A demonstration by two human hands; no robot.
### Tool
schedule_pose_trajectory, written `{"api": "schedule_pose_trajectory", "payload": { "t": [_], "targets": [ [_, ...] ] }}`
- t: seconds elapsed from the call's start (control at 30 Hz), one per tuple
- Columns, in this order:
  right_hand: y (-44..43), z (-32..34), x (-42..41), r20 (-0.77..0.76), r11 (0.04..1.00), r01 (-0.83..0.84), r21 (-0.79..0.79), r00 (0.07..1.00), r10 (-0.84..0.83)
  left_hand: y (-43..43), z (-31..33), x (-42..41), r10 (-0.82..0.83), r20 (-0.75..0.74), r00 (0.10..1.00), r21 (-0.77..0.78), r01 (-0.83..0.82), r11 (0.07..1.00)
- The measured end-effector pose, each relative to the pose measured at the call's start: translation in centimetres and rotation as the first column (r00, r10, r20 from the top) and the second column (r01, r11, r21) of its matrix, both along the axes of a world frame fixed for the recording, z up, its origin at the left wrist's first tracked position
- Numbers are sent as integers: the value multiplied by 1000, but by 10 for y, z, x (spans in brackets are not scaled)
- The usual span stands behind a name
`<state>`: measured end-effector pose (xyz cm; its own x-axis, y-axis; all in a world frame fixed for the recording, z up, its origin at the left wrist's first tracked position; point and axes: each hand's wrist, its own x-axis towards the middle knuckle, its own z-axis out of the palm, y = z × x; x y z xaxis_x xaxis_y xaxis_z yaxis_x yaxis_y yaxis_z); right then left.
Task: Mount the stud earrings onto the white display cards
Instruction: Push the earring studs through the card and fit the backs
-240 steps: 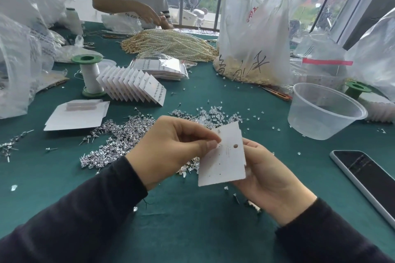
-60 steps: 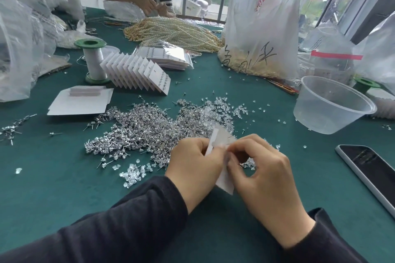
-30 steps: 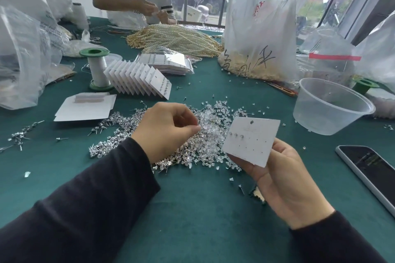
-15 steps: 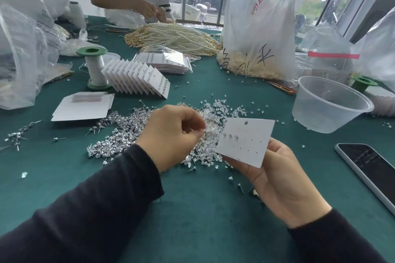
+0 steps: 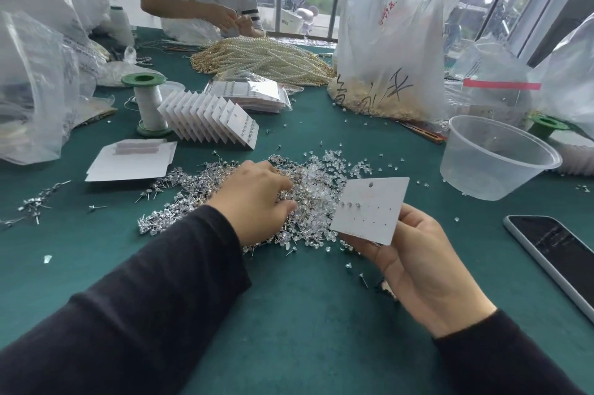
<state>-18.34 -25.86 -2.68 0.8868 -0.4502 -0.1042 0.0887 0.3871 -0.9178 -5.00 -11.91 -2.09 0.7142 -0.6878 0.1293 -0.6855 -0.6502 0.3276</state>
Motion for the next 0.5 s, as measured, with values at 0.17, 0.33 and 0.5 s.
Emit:
{"api": "schedule_pose_trajectory", "payload": {
  "t": [0.17,0.33,0.5],
  "targets": [
    [1,0,1,-1,1000,19,1,1000,-19,-12,-2,6,-30,104,994,41,25,999],
    [1,1,0,-4,1000,29,4,1000,-29,-8,2,12,-93,41,995,126,87,988],
    [0,2,0,2,1000,28,-3,1000,-28,11,19,14,-178,-108,978,36,183,982]
  ]
}}
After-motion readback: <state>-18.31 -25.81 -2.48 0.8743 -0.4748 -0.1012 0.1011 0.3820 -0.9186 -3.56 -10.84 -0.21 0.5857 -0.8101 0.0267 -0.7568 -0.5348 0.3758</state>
